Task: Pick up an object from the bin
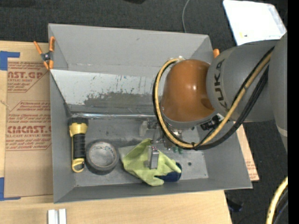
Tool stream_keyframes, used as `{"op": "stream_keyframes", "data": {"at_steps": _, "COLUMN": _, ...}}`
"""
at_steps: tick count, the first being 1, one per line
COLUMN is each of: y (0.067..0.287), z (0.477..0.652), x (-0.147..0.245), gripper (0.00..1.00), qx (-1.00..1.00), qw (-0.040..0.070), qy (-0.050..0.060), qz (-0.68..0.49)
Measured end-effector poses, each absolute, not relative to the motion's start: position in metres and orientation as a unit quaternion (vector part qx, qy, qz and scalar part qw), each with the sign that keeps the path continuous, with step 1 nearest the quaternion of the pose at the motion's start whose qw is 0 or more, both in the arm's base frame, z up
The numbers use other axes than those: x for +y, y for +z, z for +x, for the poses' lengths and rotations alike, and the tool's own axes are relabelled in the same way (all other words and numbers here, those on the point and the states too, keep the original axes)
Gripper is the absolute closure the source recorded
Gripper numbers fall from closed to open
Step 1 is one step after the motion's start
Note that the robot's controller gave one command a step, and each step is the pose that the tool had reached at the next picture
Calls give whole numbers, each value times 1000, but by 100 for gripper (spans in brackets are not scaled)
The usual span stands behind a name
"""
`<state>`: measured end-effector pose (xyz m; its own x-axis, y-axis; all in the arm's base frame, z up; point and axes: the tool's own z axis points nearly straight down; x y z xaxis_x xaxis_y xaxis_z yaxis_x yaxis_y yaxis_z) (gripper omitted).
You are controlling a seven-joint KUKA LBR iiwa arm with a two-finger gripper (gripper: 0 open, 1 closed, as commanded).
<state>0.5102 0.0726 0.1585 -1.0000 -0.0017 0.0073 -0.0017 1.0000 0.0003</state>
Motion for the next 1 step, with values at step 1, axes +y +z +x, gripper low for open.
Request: {"op": "stream_keyframes", "data": {"at_steps": 1, "y": 163, "z": 512, "x": 72, "gripper": 0, "qx": -1000, "qw": 0, "qy": -1, "qz": 0}}
